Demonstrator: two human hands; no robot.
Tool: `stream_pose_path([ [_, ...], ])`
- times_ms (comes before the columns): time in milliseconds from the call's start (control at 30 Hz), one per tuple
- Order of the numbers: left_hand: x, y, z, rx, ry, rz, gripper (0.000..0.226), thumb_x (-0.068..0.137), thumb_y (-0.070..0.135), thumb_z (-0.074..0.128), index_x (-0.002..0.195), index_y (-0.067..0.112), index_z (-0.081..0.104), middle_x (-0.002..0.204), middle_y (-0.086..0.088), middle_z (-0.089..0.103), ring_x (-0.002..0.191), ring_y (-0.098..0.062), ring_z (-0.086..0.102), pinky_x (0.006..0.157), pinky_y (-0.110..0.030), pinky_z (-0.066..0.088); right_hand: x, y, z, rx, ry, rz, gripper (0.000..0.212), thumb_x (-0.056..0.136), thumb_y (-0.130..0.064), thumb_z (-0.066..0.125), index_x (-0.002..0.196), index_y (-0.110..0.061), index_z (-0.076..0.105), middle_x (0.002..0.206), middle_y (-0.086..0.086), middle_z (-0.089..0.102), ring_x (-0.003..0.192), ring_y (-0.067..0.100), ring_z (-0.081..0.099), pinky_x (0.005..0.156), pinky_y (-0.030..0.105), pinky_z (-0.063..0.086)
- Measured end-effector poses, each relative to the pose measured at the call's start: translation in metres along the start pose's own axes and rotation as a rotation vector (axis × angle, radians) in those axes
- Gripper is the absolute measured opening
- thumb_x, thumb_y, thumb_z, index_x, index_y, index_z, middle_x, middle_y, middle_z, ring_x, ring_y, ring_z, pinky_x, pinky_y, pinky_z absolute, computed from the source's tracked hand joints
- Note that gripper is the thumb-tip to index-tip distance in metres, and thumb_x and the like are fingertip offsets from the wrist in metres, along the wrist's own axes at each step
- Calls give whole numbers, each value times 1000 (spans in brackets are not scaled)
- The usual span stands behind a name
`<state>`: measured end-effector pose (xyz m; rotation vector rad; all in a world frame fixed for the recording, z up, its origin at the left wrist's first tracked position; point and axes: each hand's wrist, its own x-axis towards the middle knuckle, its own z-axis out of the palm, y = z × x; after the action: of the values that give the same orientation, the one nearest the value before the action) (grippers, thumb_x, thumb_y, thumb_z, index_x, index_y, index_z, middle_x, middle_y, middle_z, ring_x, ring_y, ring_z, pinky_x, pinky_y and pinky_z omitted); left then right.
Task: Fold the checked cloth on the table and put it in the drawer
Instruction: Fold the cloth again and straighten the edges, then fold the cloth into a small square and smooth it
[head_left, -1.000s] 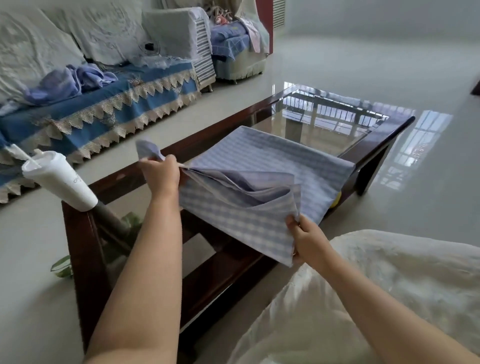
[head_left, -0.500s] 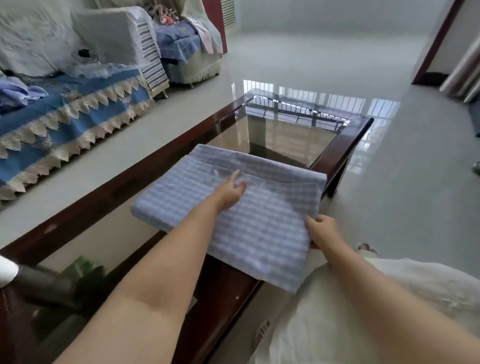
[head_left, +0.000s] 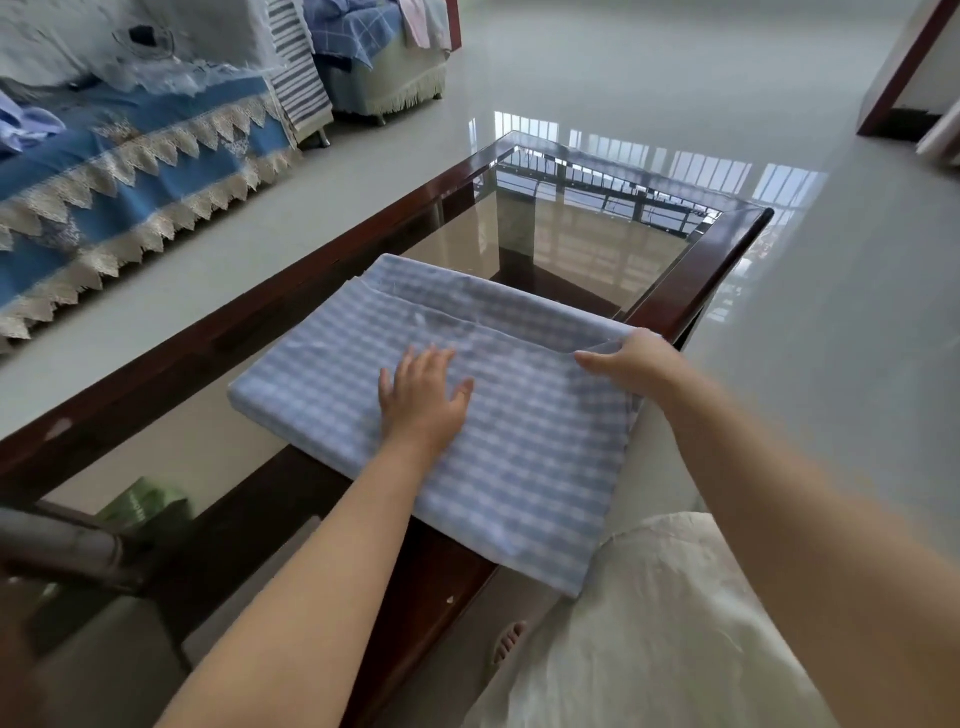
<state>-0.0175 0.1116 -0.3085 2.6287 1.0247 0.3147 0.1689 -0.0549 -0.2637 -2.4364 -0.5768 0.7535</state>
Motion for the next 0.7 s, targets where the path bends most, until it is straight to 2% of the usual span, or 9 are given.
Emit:
stream_pose_path([
  [67,-30,-6,-6,-69,282,-236,51,91,32,57,137,18,41,156,-13,22,145,-34,13,114,-56,15,12,-13,-4,-342,-33,-36,40,76,-59,63,95,-25,66,87,1,65,84,24,62,80,32,52],
  [133,-60,-6,-13,-260,440,-518,62,85,23,65,138,14,33,156,-17,13,142,-40,17,109,-59,29,15,-23,-1,-556,-60,-50,49,74,-59,66,93,-14,61,85,2,63,84,25,62,78,30,51],
  [200,-81,4,-17,-567,422,-720,76,84,16,66,144,20,20,158,-9,2,141,-38,15,105,-51,38,16,-24,3,-598,-97,-13,48,73,-57,70,84,-12,58,73,2,62,74,25,64,75,30,52],
  [267,-93,16,-20,-804,389,-758,85,85,9,64,147,32,9,157,1,-2,140,-37,19,96,-42,43,16,-23,3,-574,-71,13,48,73,-58,70,78,-13,56,65,1,60,64,23,62,72,29,51],
  [400,-91,17,-28,-1073,378,-892,88,89,1,57,150,35,4,153,-8,13,111,-23,48,85,-33,44,15,-16,13,-505,-19,7,61,74,-58,69,105,-6,59,77,4,62,78,27,62,74,31,51],
  [500,-83,-5,-43,-1145,388,-818,86,86,-8,49,150,34,9,146,-7,34,122,-23,48,100,-41,46,-1,-17,19,-482,-82,73,63,77,-54,68,112,-4,59,91,8,68,86,28,66,80,36,55],
  [567,-74,-42,-60,-1085,389,-736,83,83,-11,50,149,27,18,142,-7,42,125,-24,48,102,-44,44,-24,-26,28,-350,-256,108,57,75,-47,74,107,-3,57,90,6,65,80,25,67,66,34,57],
  [667,-62,-112,-85,-756,235,-692,74,84,-7,56,147,17,26,143,-13,42,125,-29,48,103,-44,42,-61,-42,56,-51,-565,160,57,72,-31,81,112,-2,53,113,9,59,90,30,68,69,41,60],
  [700,-62,-128,-87,-593,139,-684,69,86,0,57,147,16,28,145,-15,41,127,-32,46,105,-44,40,-69,-49,67,-52,-619,143,59,73,-32,80,114,0,52,110,13,60,86,32,69,71,43,60],
])
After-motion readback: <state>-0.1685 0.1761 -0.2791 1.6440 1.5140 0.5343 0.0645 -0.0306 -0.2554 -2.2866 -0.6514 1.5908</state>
